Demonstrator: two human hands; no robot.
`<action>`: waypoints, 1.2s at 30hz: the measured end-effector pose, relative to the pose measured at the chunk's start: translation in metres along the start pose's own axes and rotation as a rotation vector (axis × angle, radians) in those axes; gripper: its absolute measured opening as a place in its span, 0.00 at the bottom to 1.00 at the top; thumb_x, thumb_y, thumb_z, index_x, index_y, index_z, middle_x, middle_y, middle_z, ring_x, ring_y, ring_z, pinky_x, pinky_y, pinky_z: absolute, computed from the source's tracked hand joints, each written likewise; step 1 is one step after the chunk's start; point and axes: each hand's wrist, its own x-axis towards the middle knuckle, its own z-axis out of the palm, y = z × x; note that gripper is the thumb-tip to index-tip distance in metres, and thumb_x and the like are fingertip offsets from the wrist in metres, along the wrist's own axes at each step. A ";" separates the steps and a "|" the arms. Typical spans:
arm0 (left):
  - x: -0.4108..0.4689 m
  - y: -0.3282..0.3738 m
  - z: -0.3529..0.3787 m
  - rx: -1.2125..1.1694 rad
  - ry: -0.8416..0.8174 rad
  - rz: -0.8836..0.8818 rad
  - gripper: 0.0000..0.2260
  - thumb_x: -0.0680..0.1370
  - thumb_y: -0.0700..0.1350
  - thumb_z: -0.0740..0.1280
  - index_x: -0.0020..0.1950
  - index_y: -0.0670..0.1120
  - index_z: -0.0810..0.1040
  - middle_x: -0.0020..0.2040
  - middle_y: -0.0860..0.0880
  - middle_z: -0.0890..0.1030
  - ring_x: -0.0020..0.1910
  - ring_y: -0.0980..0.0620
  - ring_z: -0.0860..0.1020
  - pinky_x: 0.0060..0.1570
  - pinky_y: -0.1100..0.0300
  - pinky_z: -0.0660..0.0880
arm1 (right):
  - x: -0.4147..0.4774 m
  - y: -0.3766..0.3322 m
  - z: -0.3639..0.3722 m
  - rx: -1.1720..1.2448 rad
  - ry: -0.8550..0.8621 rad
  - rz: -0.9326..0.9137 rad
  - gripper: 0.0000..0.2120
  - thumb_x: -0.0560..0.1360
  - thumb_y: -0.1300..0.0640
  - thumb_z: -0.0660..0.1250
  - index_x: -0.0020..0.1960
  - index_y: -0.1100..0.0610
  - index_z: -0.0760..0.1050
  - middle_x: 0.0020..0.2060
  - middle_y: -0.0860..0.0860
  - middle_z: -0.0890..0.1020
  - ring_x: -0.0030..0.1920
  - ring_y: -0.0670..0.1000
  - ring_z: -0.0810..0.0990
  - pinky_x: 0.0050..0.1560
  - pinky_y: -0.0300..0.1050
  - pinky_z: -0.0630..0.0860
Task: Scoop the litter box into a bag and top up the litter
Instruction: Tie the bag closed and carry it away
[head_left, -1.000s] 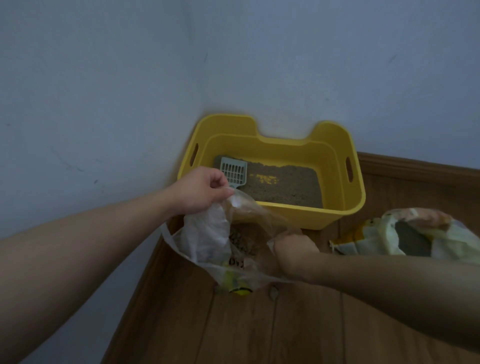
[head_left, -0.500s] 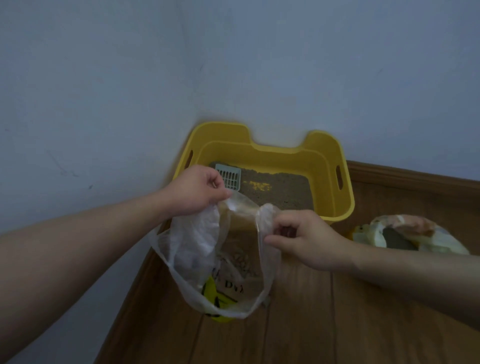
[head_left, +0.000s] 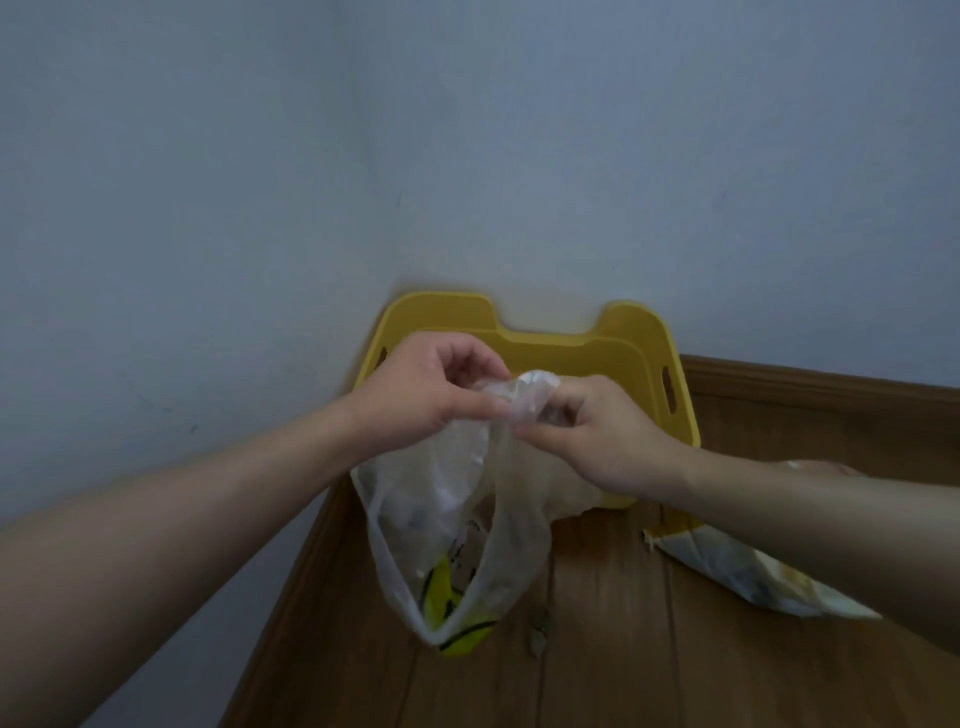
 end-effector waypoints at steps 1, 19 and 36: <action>0.000 -0.003 -0.005 0.116 0.033 0.019 0.13 0.65 0.43 0.80 0.46 0.49 0.82 0.37 0.55 0.78 0.32 0.65 0.73 0.36 0.71 0.68 | 0.001 0.002 -0.003 -0.048 0.031 0.024 0.04 0.73 0.57 0.75 0.41 0.57 0.83 0.35 0.44 0.82 0.39 0.43 0.80 0.44 0.45 0.76; 0.015 0.042 -0.027 -0.172 0.355 -0.190 0.10 0.70 0.43 0.76 0.33 0.42 0.78 0.29 0.49 0.75 0.29 0.51 0.73 0.33 0.60 0.68 | 0.016 -0.029 -0.040 0.168 0.259 -0.002 0.08 0.72 0.61 0.68 0.34 0.54 0.75 0.38 0.58 0.77 0.48 0.65 0.77 0.54 0.62 0.75; 0.016 0.063 -0.006 0.487 -0.128 0.407 0.11 0.82 0.55 0.52 0.46 0.56 0.71 0.41 0.58 0.73 0.43 0.57 0.72 0.47 0.53 0.71 | 0.037 -0.051 -0.048 0.347 -0.111 0.046 0.12 0.69 0.64 0.67 0.51 0.59 0.73 0.37 0.40 0.79 0.39 0.38 0.78 0.39 0.34 0.73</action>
